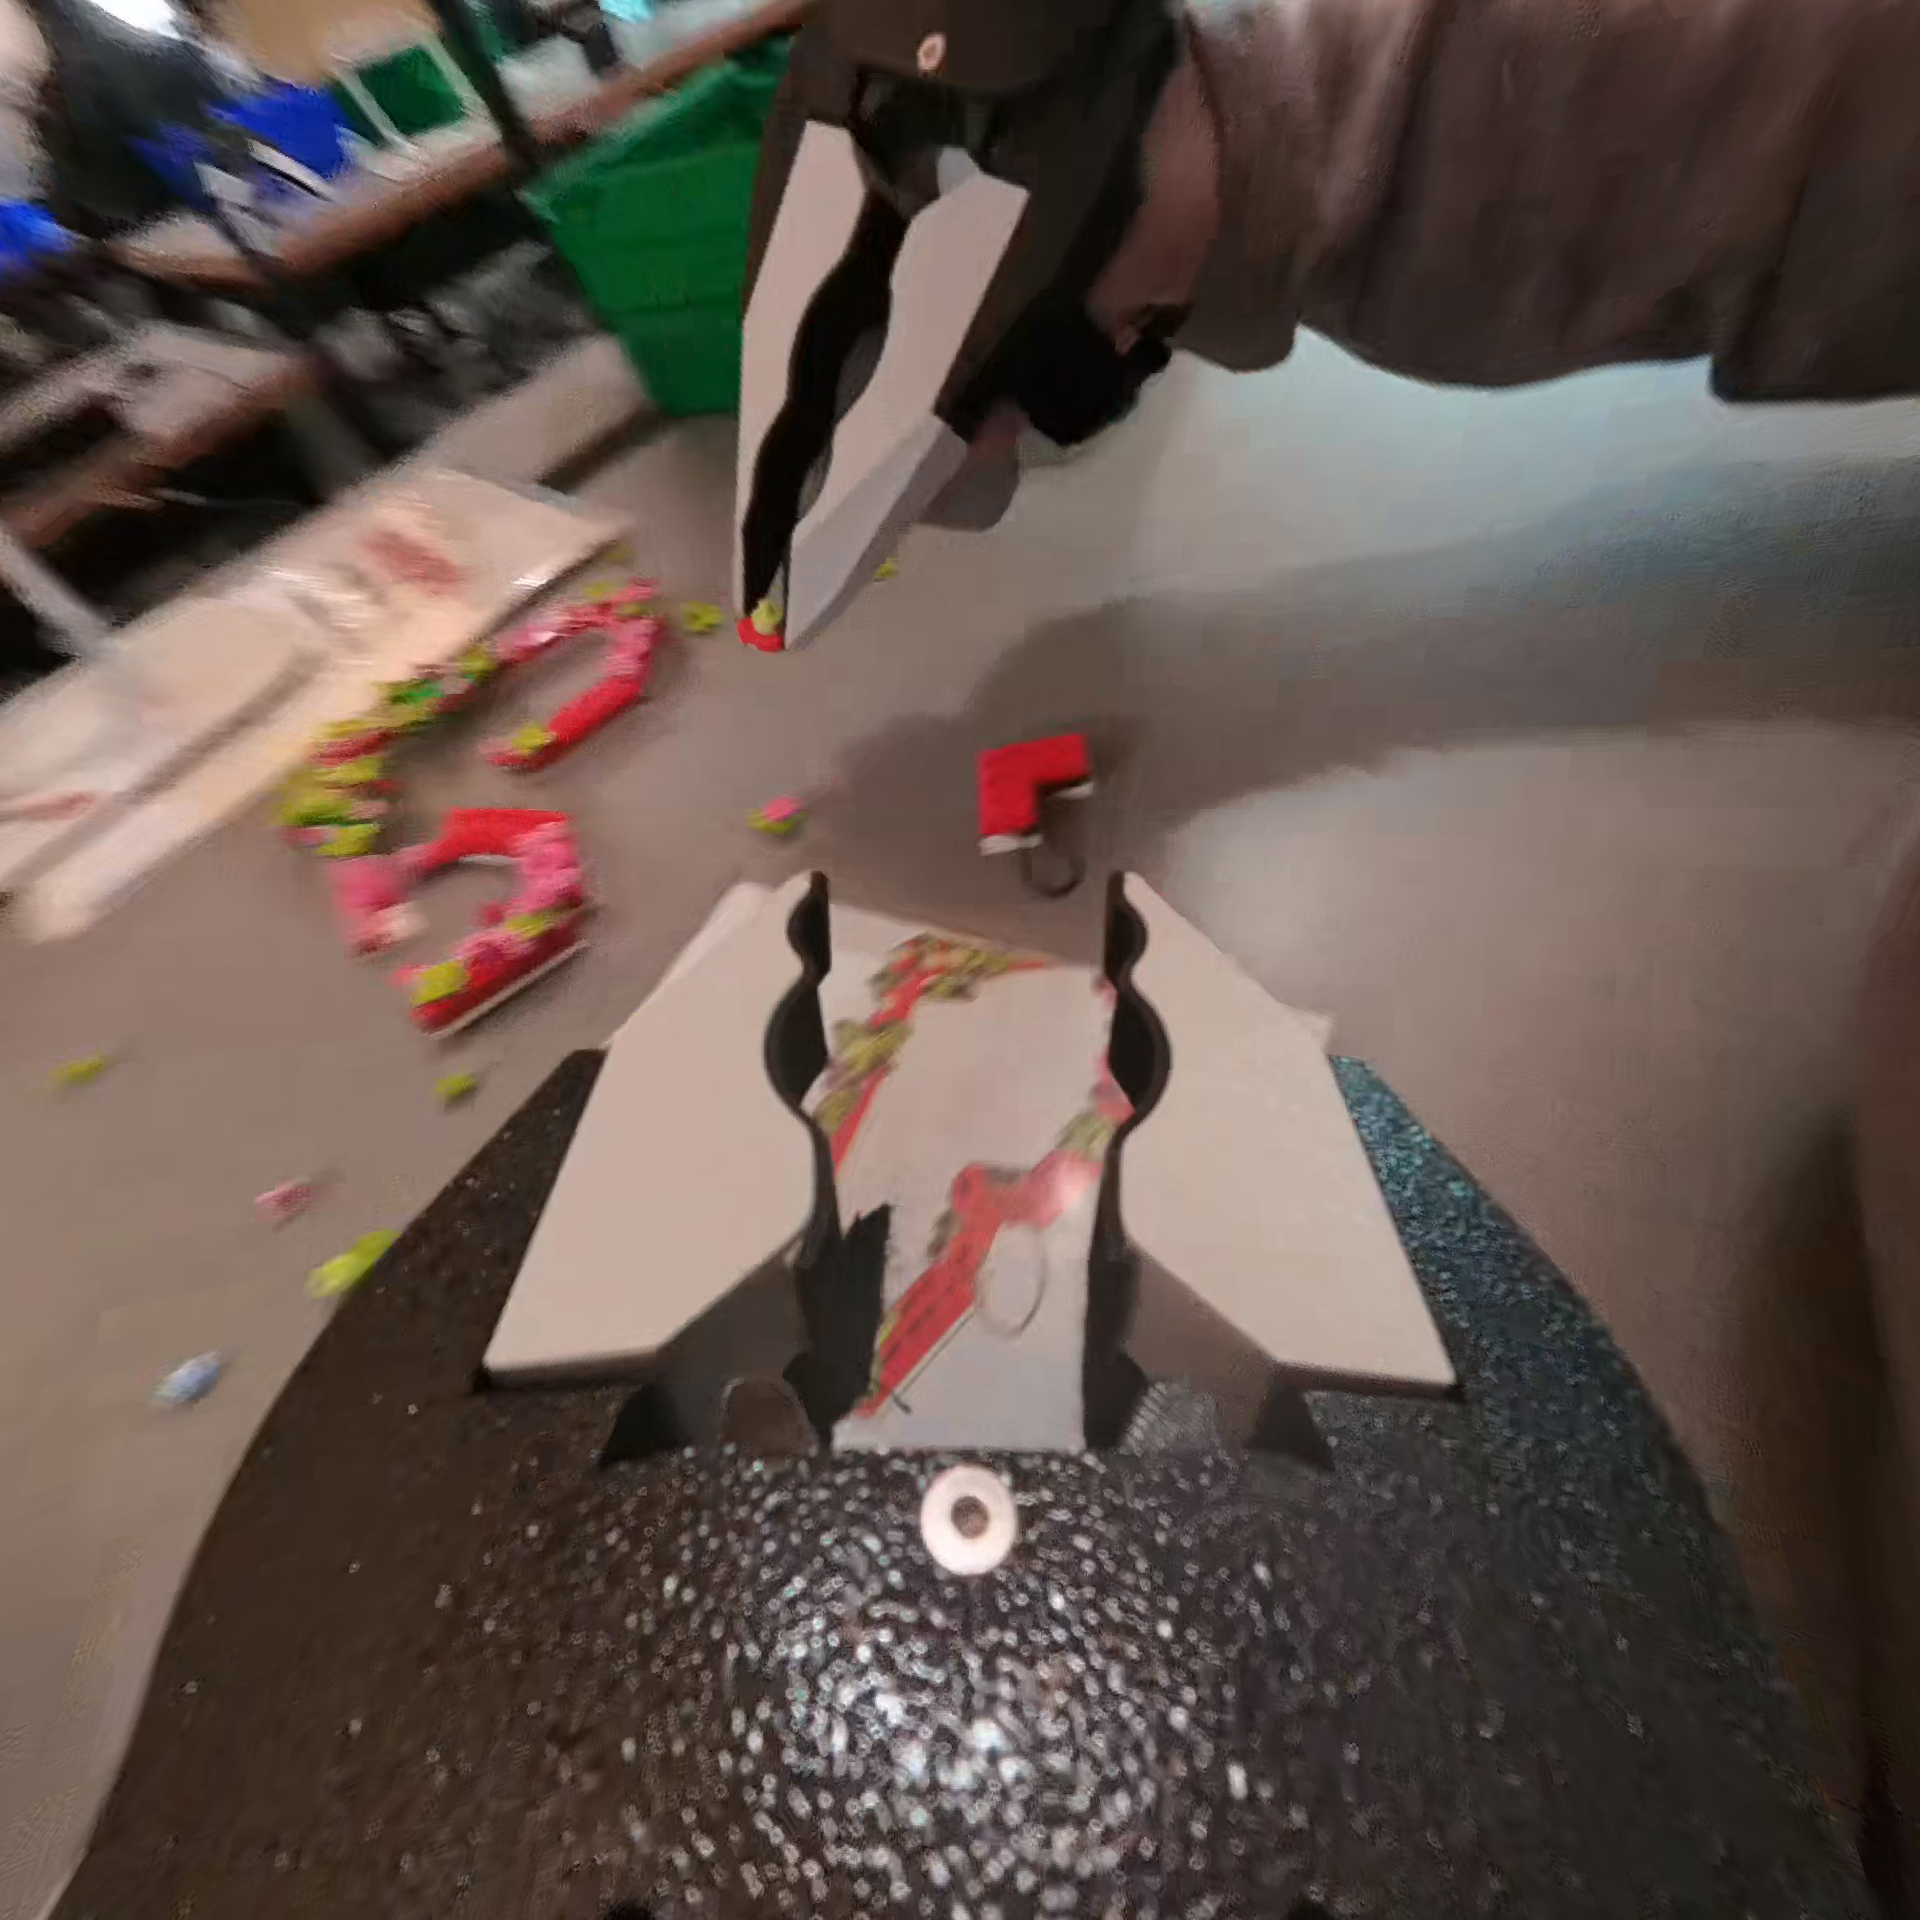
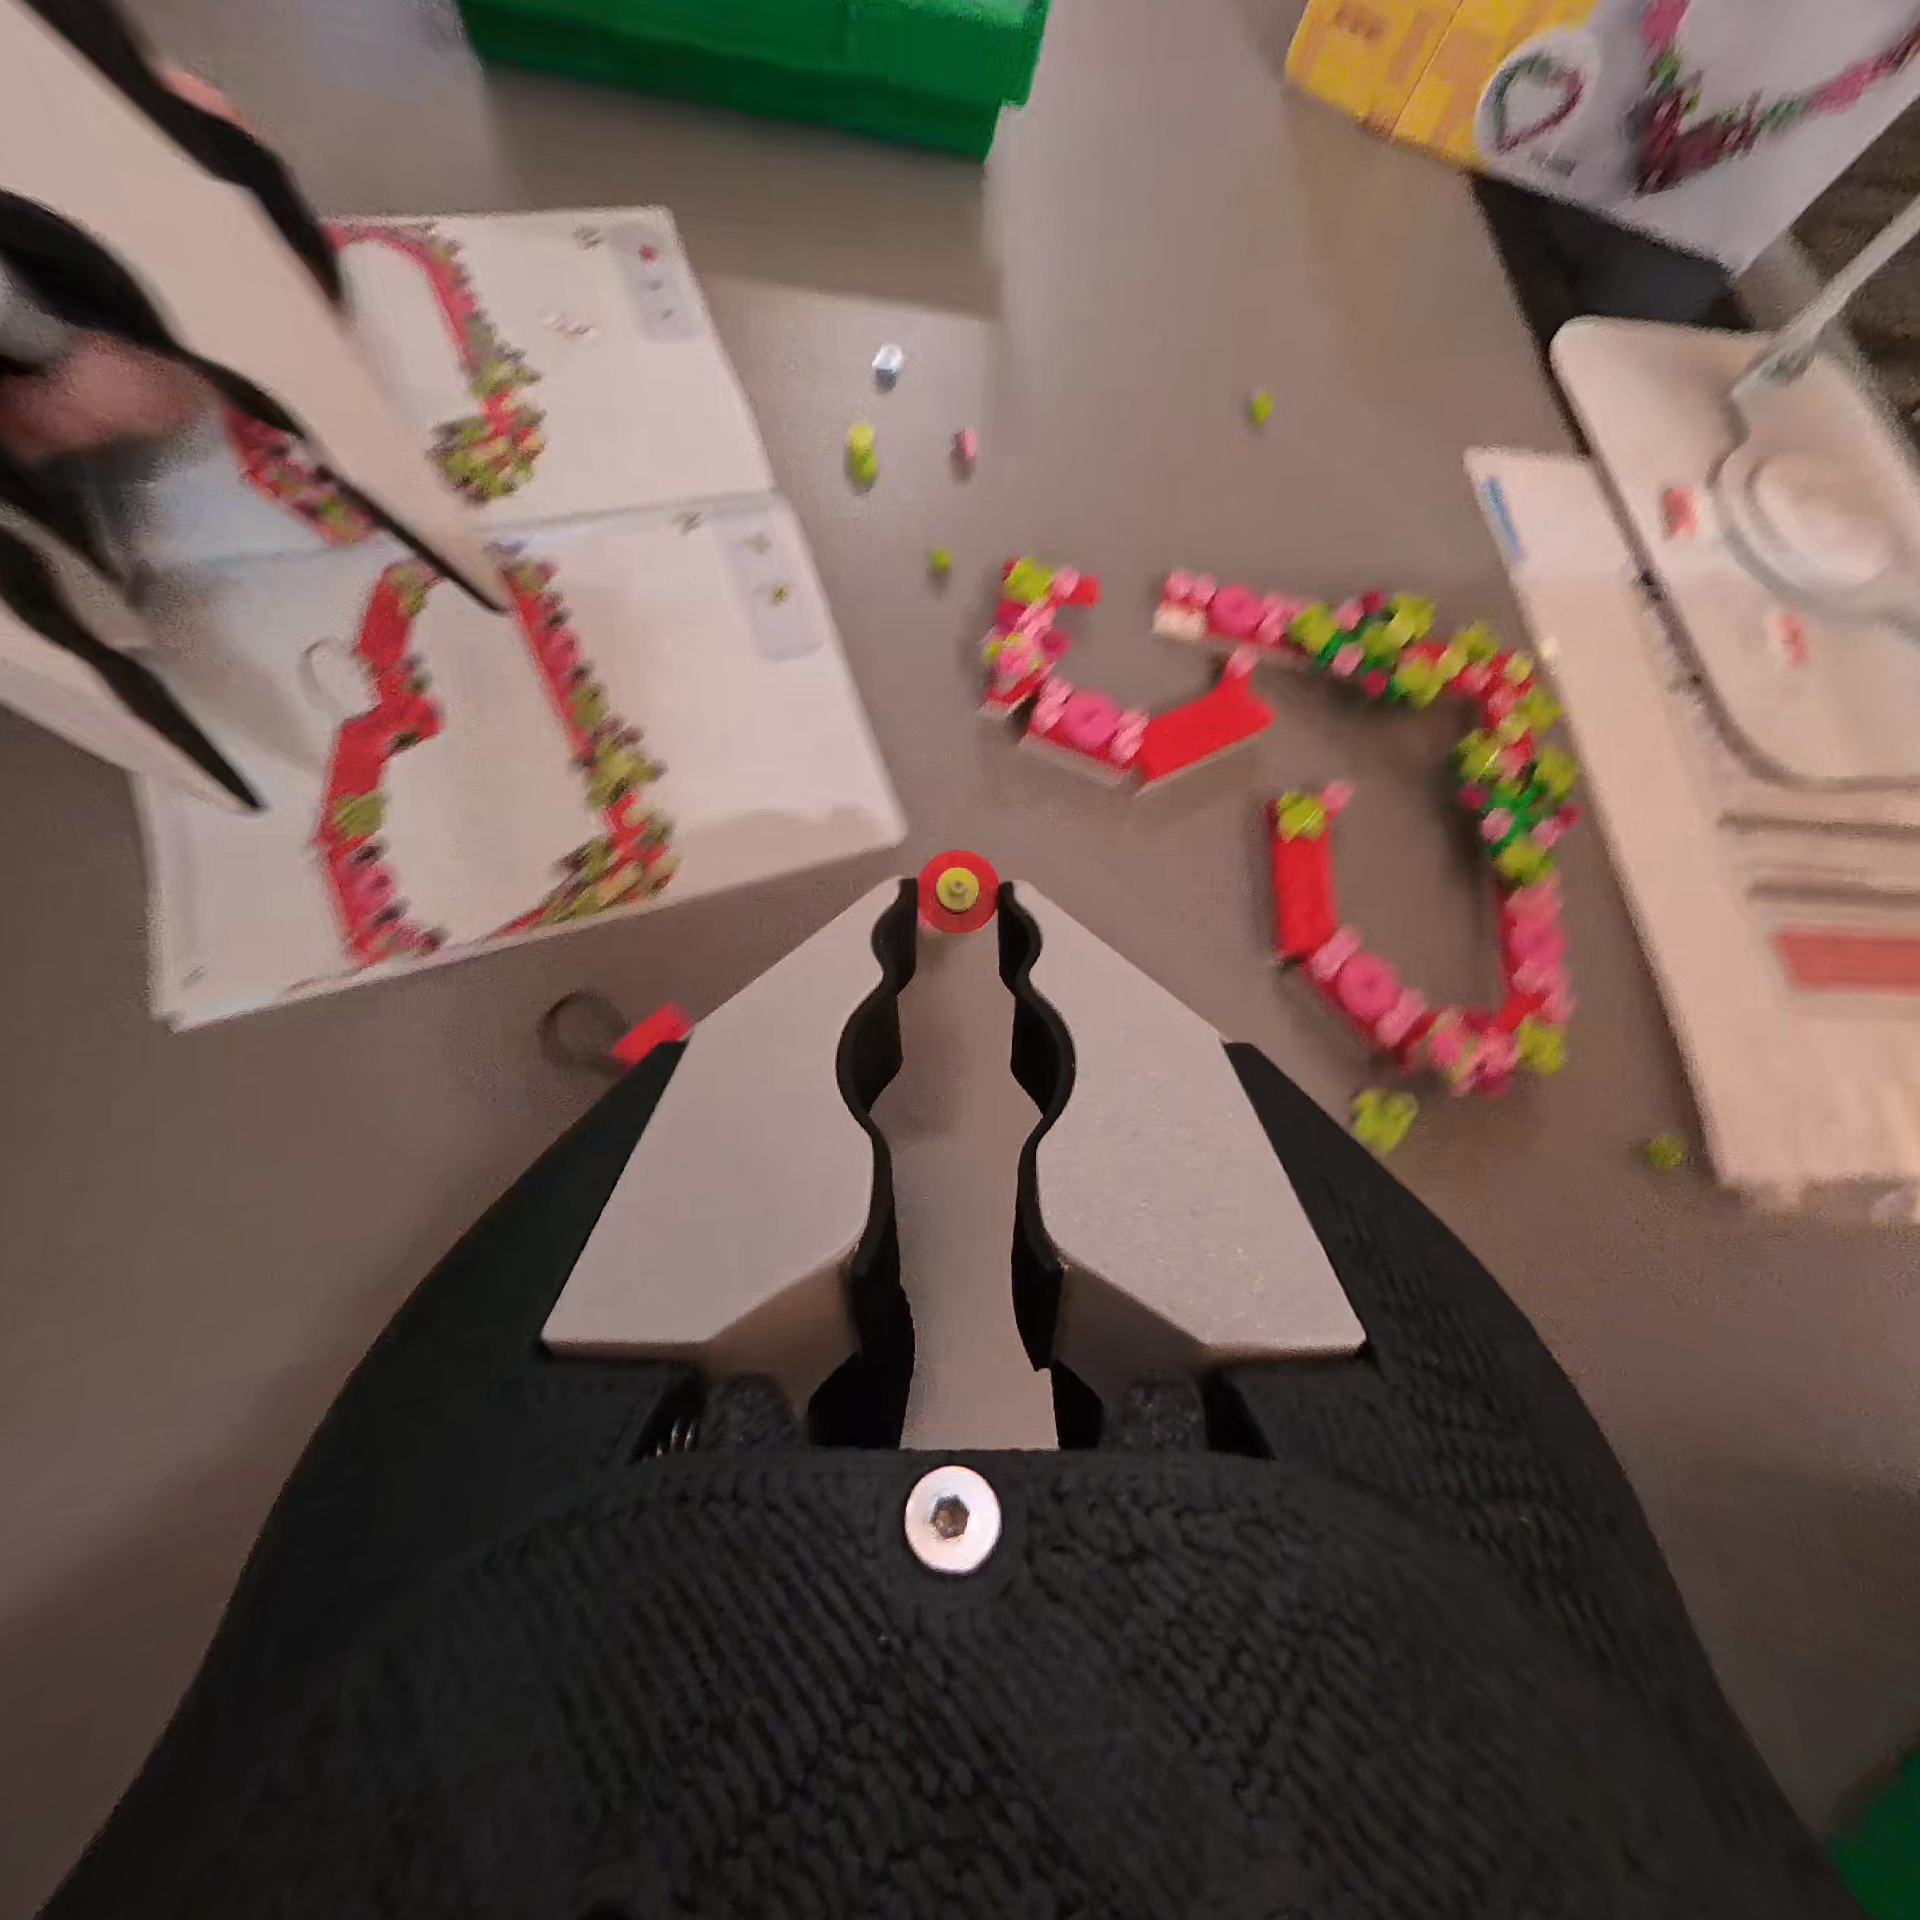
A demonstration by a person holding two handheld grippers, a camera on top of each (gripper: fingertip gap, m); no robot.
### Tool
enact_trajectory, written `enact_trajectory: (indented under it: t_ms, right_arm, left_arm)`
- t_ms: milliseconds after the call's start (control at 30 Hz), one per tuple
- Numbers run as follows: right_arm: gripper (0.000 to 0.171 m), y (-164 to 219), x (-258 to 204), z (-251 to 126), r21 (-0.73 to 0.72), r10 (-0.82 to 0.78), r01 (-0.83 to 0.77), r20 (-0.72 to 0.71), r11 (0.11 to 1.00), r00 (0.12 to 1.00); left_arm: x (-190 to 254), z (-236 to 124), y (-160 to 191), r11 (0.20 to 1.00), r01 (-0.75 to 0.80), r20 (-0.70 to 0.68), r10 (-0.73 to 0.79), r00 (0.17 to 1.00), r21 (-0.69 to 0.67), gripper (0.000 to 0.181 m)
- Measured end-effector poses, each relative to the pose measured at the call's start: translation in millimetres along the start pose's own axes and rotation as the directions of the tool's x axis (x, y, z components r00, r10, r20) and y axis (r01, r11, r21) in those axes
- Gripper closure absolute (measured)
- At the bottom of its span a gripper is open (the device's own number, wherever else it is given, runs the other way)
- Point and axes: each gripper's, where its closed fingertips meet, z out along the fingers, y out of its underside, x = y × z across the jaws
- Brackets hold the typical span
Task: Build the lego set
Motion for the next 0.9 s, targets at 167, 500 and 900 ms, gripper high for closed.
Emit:
enact_trajectory:
  t_ms: [167,500,900]
  right_arm:
    - [0.158,38.1,-42.5,-20.4,0.004,0.102,-0.102,0.042,0.995,0.994]
    - [0.158,47.6,-55.5,-18.3,0.098,0.203,-0.220,0.152,0.971,0.967]
    - [0.158,50.2,-59.1,-8.9,0.046,0.116,-0.125,0.166,0.991,0.979]
  left_arm:
    - [10.8,46.9,4.3,0.989,0.057,-0.118,-0.073,0.990,-0.137,0.125]
    - [12.6,75.7,18.1,0.954,0.125,-0.180,-0.179,0.967,-0.274,0.136]
    - [14.2,79.7,26.3,0.945,0.072,-0.186,-0.137,0.973,-0.320,0.164]
